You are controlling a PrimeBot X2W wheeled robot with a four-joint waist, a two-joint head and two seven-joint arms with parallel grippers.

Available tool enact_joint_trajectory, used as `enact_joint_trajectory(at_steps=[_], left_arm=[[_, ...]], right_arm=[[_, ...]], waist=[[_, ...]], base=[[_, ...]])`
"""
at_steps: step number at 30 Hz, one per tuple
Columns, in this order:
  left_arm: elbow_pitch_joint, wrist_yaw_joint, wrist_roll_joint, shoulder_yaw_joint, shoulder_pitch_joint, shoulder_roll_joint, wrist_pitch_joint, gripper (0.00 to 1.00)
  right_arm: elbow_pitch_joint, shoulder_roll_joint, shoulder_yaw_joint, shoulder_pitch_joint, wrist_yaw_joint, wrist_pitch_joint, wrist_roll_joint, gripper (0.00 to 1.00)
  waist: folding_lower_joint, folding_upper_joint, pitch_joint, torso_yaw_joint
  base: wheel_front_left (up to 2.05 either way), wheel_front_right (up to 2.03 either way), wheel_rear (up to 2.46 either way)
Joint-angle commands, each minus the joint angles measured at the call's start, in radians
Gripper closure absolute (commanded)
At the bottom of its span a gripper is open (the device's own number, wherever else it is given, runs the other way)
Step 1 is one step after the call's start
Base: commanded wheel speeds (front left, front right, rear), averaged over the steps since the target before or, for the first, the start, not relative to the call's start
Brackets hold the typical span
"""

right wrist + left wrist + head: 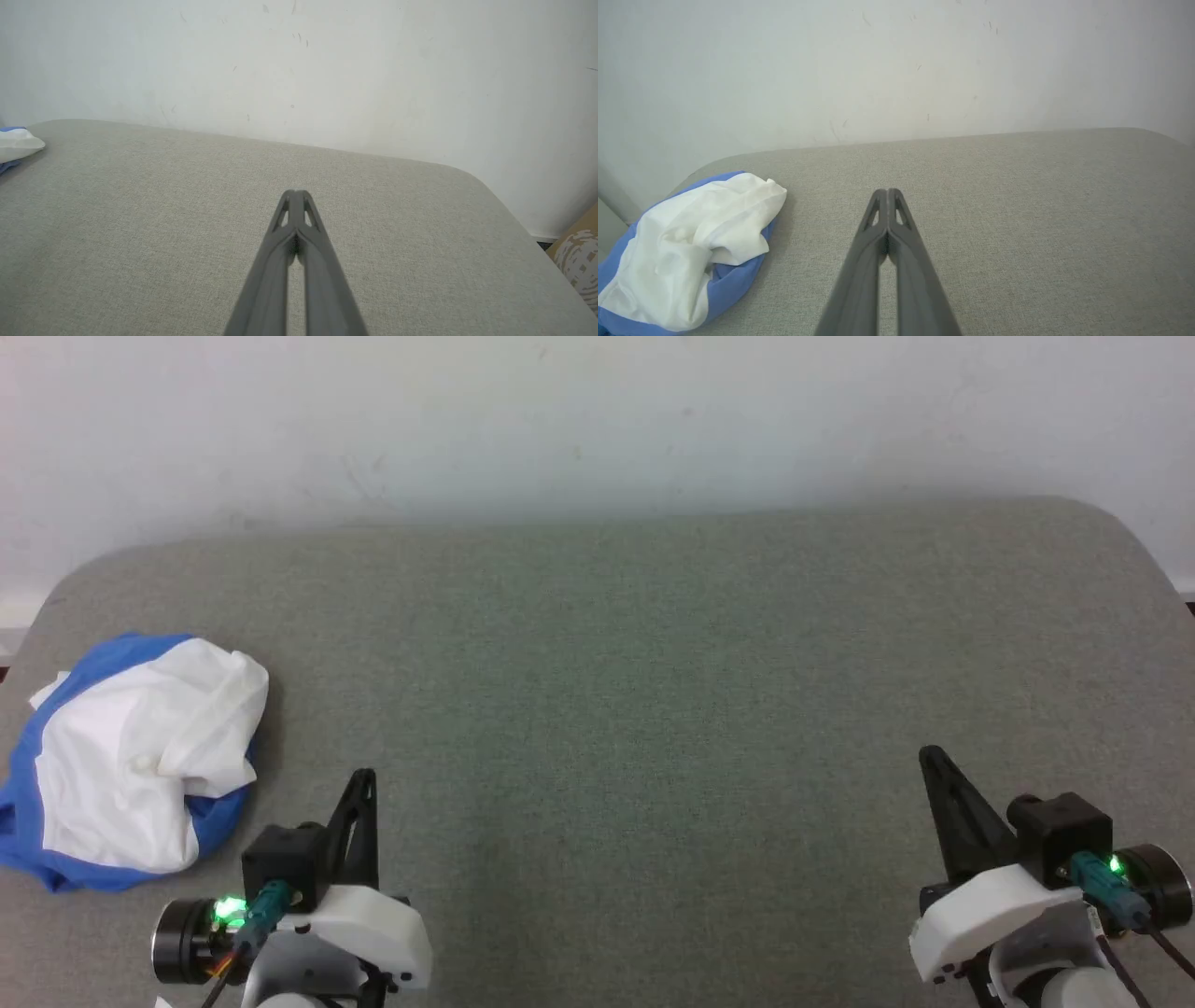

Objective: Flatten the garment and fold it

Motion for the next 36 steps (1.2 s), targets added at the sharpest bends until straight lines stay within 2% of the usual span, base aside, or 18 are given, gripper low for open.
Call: enact_joint_trajectory(at_steps=[1, 5, 6, 23, 36], left_arm=[[-0.004, -0.002, 0.006, 0.004, -0.012, -0.002, 0.0, 1.0], [-0.004, -0.002, 0.006, 0.004, -0.012, -0.002, 0.0, 1.0], [0.0, 0.0, 0.0, -0.001, 0.0, 0.0, 0.0, 0.0], [-0.003, 0.001, -0.042, -0.014, -0.005, 0.0, -0.034, 0.0], [-0.019, 0.01, -0.067, -0.003, -0.01, -0.001, -0.061, 0.0]], right_arm=[[0.001, 0.003, 0.0, -0.015, -0.001, 0.0, -0.005, 1.0], [0.001, 0.003, 0.0, -0.015, -0.001, 0.0, -0.005, 1.0], [0.0, 0.0, 0.0, 0.0, 0.0, 0.0, 0.0, 0.0], [-0.001, 0.0, -0.013, 0.007, 0.0, -0.034, 0.032, 0.0], [-0.023, 0.0, -0.009, 0.011, 0.0, -0.061, 0.05, 0.0]], waist=[[0.0, 0.0, 0.0, 0.0], [0.0, 0.0, 0.0, 0.0], [0.0, 0.0, 0.0, 0.0], [0.0, 0.0, -0.001, 0.008], [0.0, 0.0, 0.002, 0.057]], base=[[0.0, 0.0, 0.0], [0.0, 0.0, 0.0], [0.0, 0.0, 0.0], [0.0, 0.0, 0.0], [0.0, 0.0, 0.0]])
